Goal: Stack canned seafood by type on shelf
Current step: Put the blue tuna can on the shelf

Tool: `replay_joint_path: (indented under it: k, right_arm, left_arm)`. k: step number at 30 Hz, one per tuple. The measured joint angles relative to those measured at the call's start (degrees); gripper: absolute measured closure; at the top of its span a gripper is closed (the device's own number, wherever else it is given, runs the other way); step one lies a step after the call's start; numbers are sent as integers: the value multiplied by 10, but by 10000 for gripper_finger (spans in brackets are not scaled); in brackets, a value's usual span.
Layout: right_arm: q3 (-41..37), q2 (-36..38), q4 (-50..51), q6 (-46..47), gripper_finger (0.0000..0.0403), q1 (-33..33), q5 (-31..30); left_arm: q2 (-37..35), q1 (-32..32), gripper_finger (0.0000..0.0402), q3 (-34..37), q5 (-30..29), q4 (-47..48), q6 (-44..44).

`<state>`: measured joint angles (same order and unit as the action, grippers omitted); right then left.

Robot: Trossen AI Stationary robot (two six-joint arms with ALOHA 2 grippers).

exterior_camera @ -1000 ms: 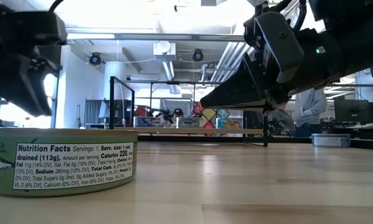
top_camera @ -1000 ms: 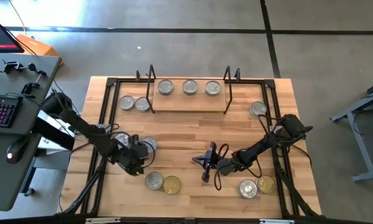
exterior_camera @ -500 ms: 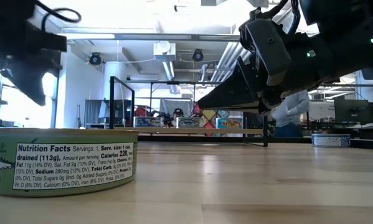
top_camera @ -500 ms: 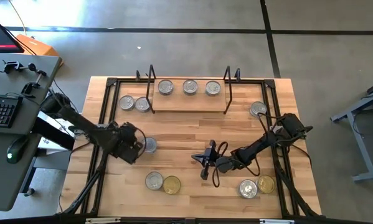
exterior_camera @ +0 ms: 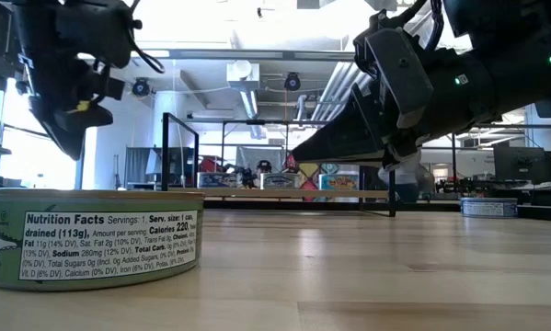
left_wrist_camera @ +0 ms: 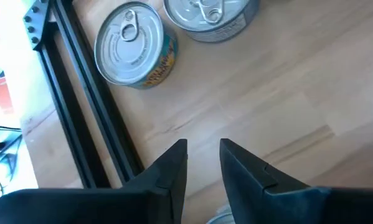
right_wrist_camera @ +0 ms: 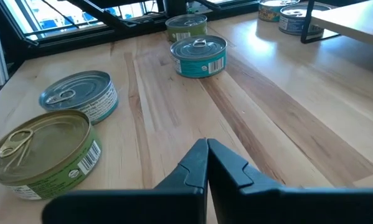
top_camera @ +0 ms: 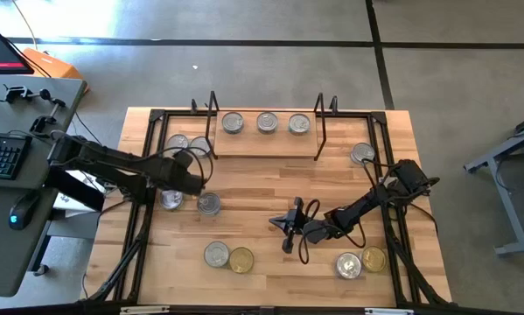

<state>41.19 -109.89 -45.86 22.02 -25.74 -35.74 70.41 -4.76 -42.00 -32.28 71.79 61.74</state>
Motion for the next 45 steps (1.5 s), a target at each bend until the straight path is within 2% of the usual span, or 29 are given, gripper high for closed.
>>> replay_joint_path:
  k: [7,10,13,17,22,25,28,31,34,36,37,39,41,45]
  right_arm:
    - [0,0,18,-10,403,0,17]
    - [0,18,54,-41,403,0,55]
    - [0,73,130,-38,403,-6,69]
    - [25,171,342,22,403,-27,58]
    - [149,249,712,130,403,-79,68]
    - [241,247,919,213,403,-113,116]
    - [292,241,1026,306,395,-146,183]
    - [301,241,1027,395,367,-185,242]
    - [301,236,1016,492,320,-229,276]
    - [301,228,992,513,289,-258,303]
    - [301,222,970,517,277,-272,302]
    - [301,202,928,521,265,-298,262]
    - [301,174,920,522,264,-314,223]
    - [301,107,919,522,277,-330,209]
  left_arm:
    - [0,15,265,0,-3,0,-24]
    - [0,-4,245,0,-1,-1,-9]
    - [0,-44,234,0,-1,-9,28]
    - [0,-125,232,0,-3,-67,72]
    - [0,-230,235,0,-50,-196,59]
    - [0,-276,236,0,-90,-282,23]
    - [0,-307,236,0,-133,-350,-19]
    - [0,-325,236,0,-166,-390,-54]
    - [0,-335,236,0,-182,-400,-65]
    - [1,-337,236,0,-184,-399,-66]
    - [1,-337,236,0,-185,-399,-70]
    - [1,-337,236,0,-185,-399,-75]
    - [1,-336,236,0,-185,-399,-75]
    - [1,-335,236,0,-199,-400,-84]
